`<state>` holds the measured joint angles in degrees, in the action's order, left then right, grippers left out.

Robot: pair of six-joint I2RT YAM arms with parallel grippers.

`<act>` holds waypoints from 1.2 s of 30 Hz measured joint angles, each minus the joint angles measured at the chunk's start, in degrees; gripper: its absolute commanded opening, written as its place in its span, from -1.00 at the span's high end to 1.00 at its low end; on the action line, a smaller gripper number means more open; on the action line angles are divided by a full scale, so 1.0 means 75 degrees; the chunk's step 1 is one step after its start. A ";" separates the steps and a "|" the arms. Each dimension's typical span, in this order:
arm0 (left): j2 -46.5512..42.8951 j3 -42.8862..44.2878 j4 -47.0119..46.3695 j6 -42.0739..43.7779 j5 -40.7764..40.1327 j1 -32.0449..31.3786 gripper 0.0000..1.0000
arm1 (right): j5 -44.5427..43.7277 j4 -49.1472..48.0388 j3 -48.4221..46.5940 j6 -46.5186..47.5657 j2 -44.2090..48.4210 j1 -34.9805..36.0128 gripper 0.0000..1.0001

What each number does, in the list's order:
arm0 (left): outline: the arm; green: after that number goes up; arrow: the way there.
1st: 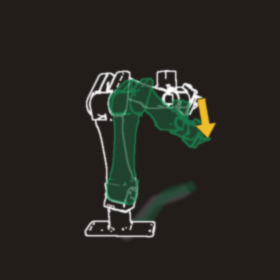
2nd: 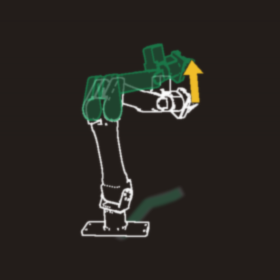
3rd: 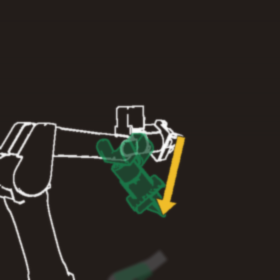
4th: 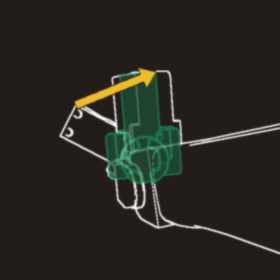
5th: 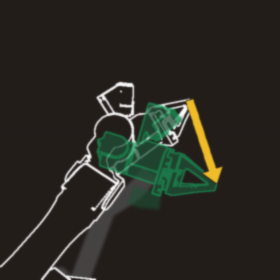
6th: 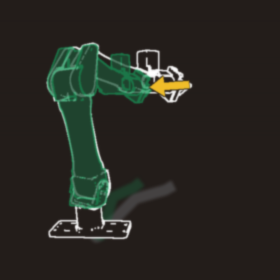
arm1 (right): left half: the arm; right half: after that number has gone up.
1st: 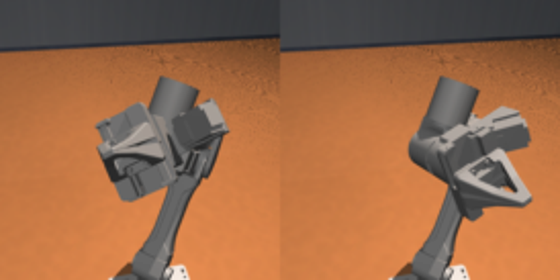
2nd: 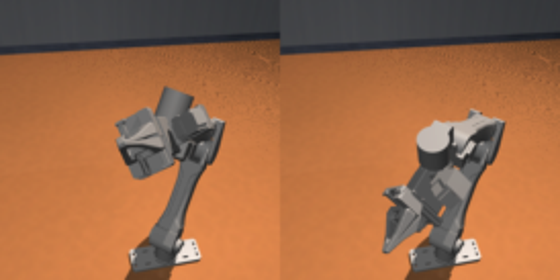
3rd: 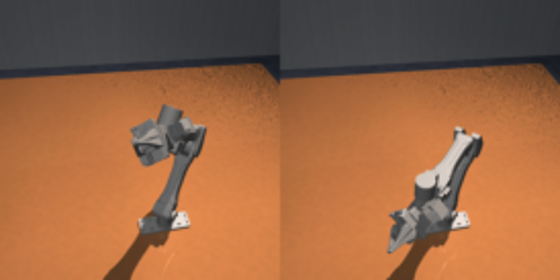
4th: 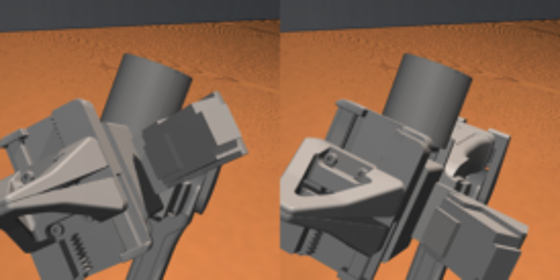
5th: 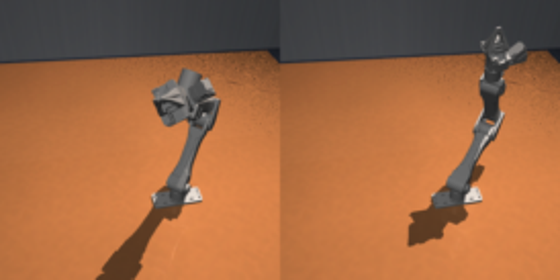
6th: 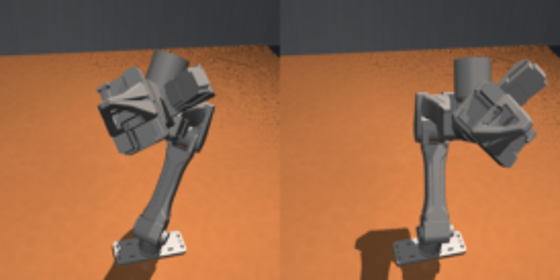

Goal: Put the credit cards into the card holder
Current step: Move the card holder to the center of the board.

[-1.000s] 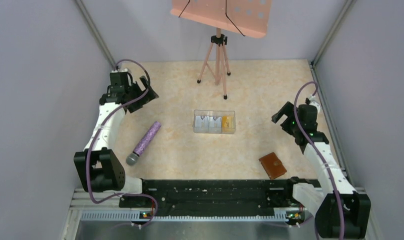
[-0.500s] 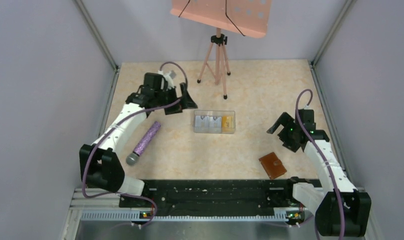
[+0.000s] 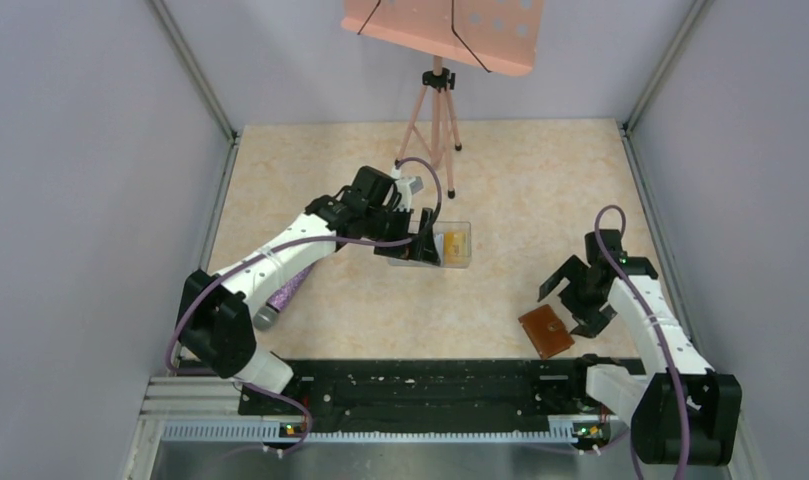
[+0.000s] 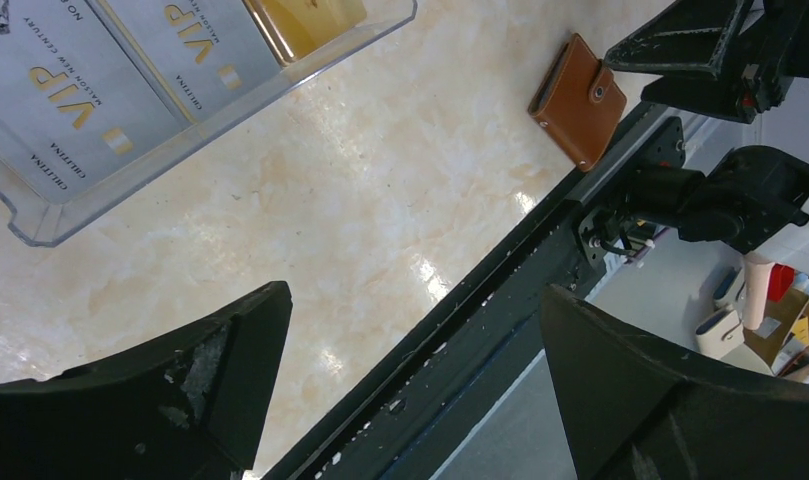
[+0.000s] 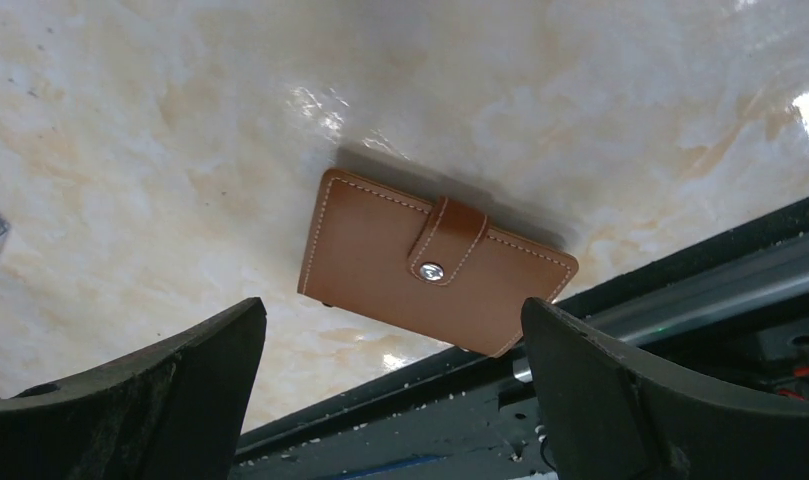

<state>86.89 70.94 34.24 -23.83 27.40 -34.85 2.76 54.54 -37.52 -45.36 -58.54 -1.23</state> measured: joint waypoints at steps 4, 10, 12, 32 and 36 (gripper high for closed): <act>0.0000 0.0017 0.0058 0.0105 -0.0140 0.0000 -0.98 | -0.0012 0.0239 0.0105 -0.0251 -0.0114 -0.0189 -0.97; -0.0003 0.0029 0.0079 0.0213 -0.0309 0.0006 -0.98 | -0.0009 0.0367 0.0507 -0.0522 -0.0382 -0.0323 -0.97; -0.0003 0.0029 0.0096 0.0239 -0.0391 0.0006 -0.98 | -0.0006 0.0332 0.0548 -0.0580 -0.0466 -0.0323 -0.97; -0.0017 0.0347 0.0565 0.0653 -0.1215 0.0006 -0.98 | 0.1180 -0.1105 -0.0463 -0.0201 -0.3147 0.0449 -0.55; -0.0015 0.0452 0.0688 0.0743 -0.1271 0.0006 -0.98 | 0.1084 -0.1070 -0.1297 0.0271 -0.4030 0.1180 -0.54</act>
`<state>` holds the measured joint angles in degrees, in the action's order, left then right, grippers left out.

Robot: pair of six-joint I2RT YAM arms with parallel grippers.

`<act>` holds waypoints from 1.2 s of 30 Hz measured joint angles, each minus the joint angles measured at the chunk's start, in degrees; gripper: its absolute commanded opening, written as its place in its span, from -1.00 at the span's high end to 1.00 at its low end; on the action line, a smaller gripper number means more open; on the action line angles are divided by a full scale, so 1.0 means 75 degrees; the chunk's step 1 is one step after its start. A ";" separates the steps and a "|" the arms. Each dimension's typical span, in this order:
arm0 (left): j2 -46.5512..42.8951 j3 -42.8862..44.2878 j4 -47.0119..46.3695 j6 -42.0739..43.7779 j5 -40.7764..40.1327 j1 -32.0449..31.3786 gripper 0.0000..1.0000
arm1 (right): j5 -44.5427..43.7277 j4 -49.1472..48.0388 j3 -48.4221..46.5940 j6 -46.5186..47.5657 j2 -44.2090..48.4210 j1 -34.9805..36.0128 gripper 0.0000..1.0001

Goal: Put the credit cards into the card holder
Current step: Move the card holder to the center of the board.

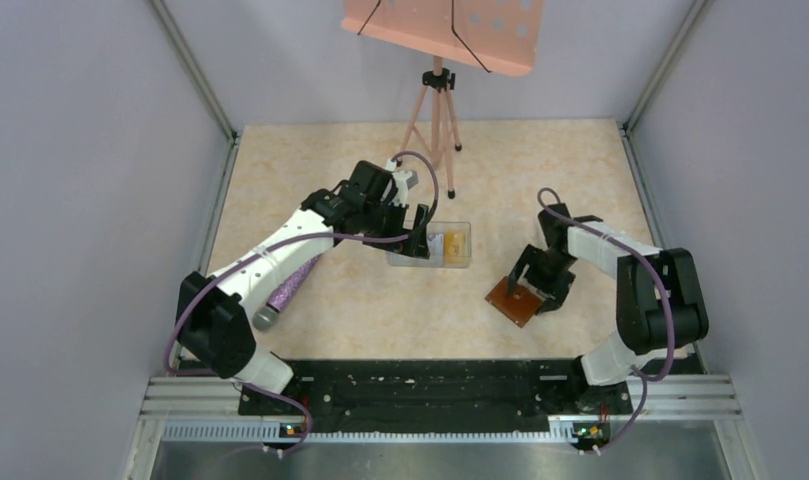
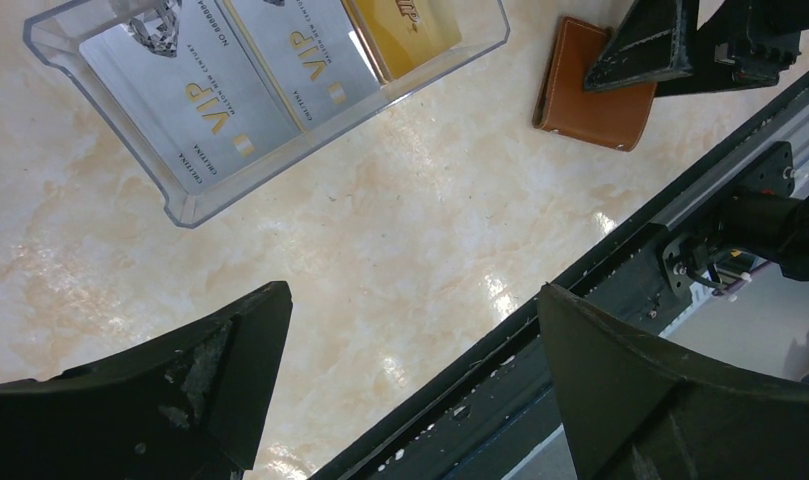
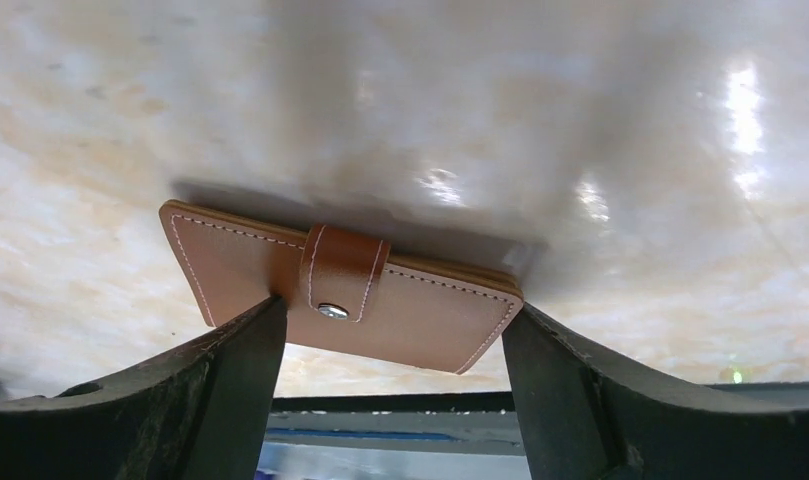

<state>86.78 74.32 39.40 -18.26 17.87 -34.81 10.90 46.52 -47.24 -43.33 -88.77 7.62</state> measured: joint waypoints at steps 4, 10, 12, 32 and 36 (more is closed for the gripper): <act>0.0000 0.0052 0.0093 0.0038 -0.0064 0.0000 -0.98 | -0.0277 0.0006 -0.0583 0.0527 -0.0458 0.0627 -0.47; 0.0003 0.0055 0.0242 0.0052 -0.0119 0.0000 -0.98 | -0.0423 -0.0149 -0.0801 0.1294 -0.0600 0.0991 -0.22; 0.0003 0.0055 0.0259 0.0052 -0.0125 0.0000 -0.98 | -0.0388 -0.0210 -0.0804 0.1521 -0.0600 0.1017 -0.04; 0.0184 -0.0434 0.0082 -0.0425 0.0277 0.0000 -0.98 | 0.0149 -0.0941 -0.0801 0.3051 -0.0600 0.2605 0.49; 0.0361 -0.0650 -0.0117 -0.0624 0.0603 0.0000 -0.89 | 0.0134 -0.1070 -0.0705 0.3069 -0.0452 0.2731 0.12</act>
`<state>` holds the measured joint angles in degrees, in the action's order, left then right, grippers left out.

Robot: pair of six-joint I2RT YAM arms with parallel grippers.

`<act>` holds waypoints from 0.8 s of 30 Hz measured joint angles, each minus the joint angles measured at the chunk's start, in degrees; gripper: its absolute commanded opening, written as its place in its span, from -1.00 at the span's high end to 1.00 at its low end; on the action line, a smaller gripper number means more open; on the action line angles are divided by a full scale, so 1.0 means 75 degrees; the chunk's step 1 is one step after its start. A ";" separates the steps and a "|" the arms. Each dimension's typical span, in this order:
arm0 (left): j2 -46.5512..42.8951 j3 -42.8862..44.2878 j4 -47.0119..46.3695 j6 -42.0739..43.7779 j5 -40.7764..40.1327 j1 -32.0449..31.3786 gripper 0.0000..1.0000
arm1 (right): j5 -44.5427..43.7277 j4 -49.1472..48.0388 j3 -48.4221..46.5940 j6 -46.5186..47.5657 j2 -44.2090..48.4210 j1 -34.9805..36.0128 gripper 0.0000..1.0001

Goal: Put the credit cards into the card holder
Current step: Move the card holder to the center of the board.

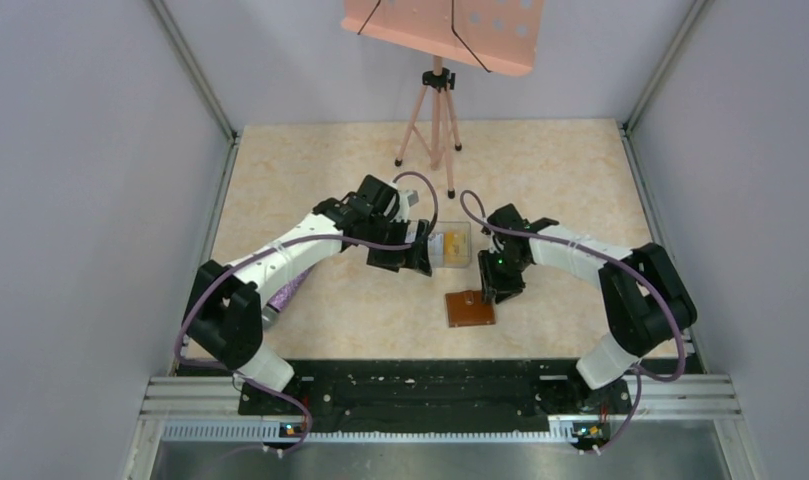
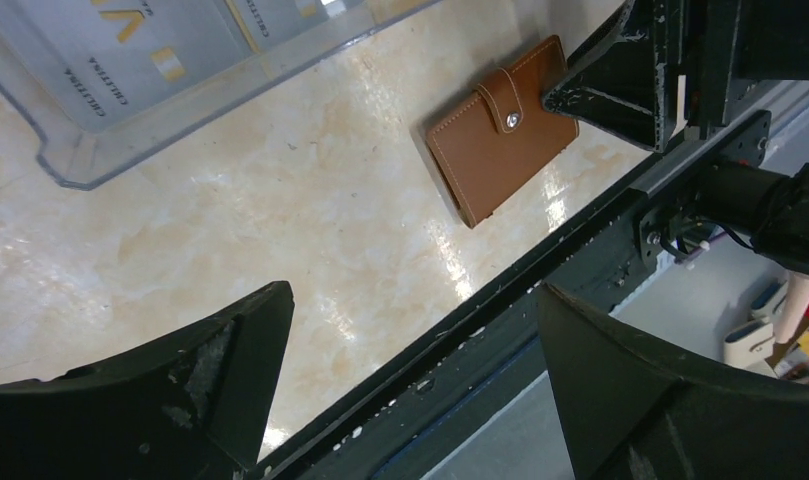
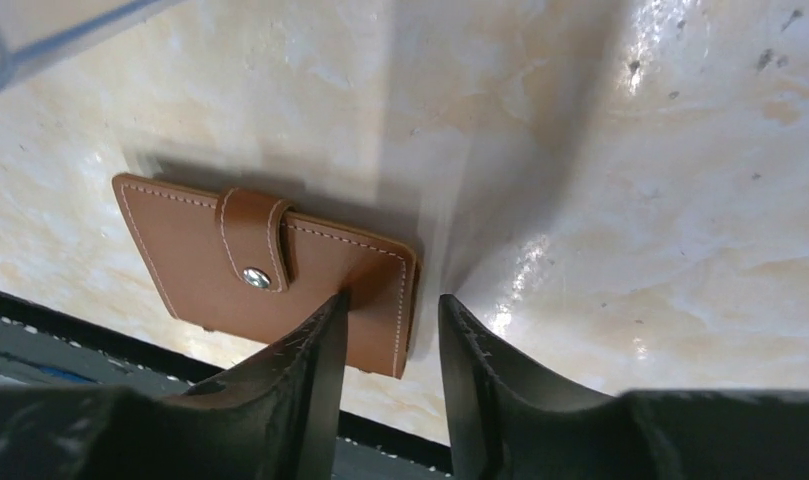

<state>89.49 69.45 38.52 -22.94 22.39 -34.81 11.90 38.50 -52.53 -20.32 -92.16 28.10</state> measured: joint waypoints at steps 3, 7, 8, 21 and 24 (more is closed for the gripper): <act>0.0038 -0.0268 -0.0271 -0.0195 0.0350 0.0000 -0.81 | 0.0000 -0.0055 0.0163 -0.0137 0.0291 -0.0003 -0.01; 0.0041 -0.0871 -0.0799 -0.0580 0.0851 0.0000 -0.73 | 0.0175 -0.0306 0.0472 -0.0455 0.0807 -0.0032 -0.02; 0.0038 -0.1032 -0.0938 -0.0682 0.0947 0.0000 -0.71 | 0.0291 -0.0440 0.0627 -0.0574 0.0933 -0.0076 -0.02; 0.0449 -0.2838 -0.3448 -0.2396 0.1580 -0.0332 -0.32 | 0.2124 -0.1731 0.2970 -0.1652 0.2430 -0.1183 0.02; 0.0804 -0.2838 -0.4057 -0.2719 0.1644 -0.0545 -0.29 | 0.2229 -0.1851 0.3072 -0.1693 0.2518 -0.1207 0.02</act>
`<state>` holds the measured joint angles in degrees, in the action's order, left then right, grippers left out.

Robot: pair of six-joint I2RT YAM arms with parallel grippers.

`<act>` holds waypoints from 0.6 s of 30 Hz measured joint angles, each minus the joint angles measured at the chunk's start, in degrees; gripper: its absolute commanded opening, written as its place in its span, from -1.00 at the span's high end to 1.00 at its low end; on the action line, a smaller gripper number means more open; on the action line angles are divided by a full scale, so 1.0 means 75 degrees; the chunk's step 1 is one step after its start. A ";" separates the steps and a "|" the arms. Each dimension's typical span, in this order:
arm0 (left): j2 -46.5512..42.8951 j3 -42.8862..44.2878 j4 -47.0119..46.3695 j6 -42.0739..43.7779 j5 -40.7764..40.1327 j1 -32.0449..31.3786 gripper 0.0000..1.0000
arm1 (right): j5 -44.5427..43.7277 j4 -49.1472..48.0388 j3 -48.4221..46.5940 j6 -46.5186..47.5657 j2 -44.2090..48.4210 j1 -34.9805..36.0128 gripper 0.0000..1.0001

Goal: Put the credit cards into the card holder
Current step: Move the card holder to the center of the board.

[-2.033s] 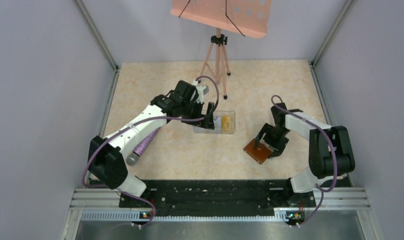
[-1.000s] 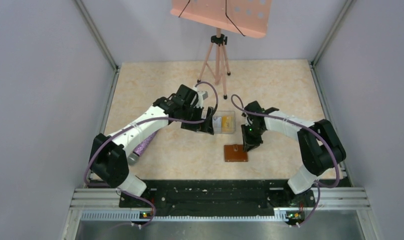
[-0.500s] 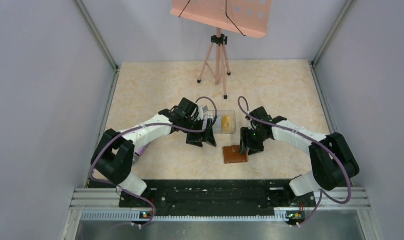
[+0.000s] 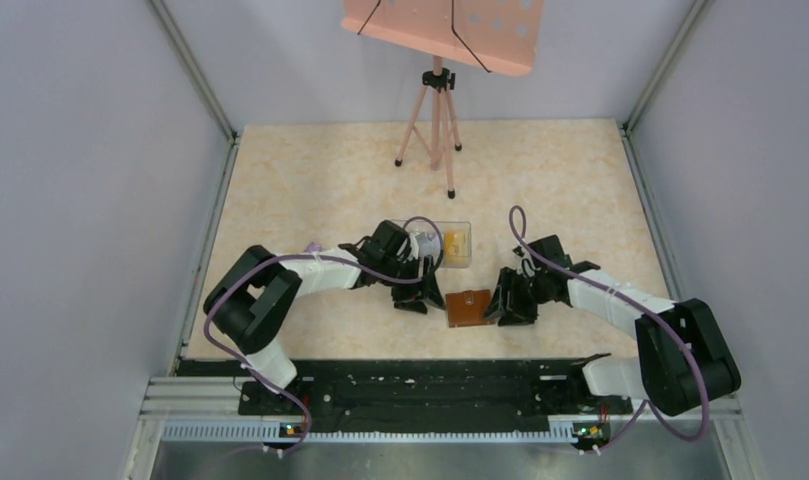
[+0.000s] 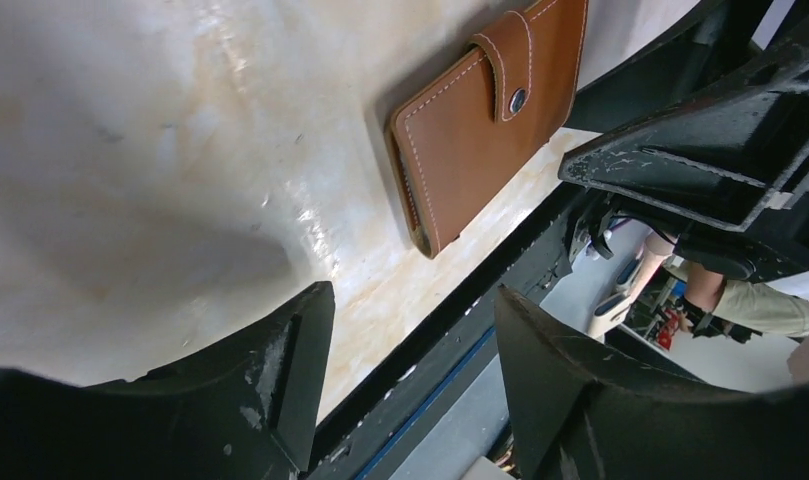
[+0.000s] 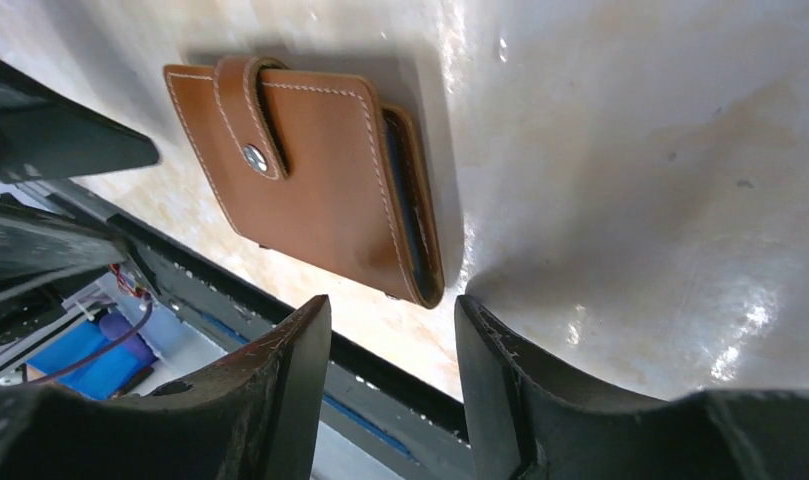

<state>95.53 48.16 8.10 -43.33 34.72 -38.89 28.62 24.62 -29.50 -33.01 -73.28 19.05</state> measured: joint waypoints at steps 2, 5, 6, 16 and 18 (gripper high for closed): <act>0.0210 0.0006 -0.0286 -0.0134 0.0026 -0.0143 -0.23 | 0.0006 -0.0140 0.0000 -0.0003 0.0000 0.0000 0.03; 0.0560 0.0012 -0.0638 -0.0309 0.0055 -0.0277 -0.21 | 0.0000 -0.0396 -0.0015 0.0050 -0.0067 0.0000 0.03; 0.0667 0.0032 -0.0734 -0.0388 0.0149 -0.0286 -0.21 | -0.0009 -0.0443 -0.0035 0.0076 -0.0146 0.0000 0.03; 0.1343 0.1020 0.0044 0.0239 0.0551 -0.0283 -0.26 | 0.0219 -0.0994 -0.0452 -0.0032 -0.0909 0.0076 0.06; 0.1381 0.1303 0.0493 0.0565 0.0411 -0.0283 -0.35 | 0.0032 -0.0877 -0.0595 -0.0093 -0.0947 0.0175 0.04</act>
<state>105.89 57.93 11.79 -39.09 37.80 -41.01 28.86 18.04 -33.95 -33.71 -80.38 20.36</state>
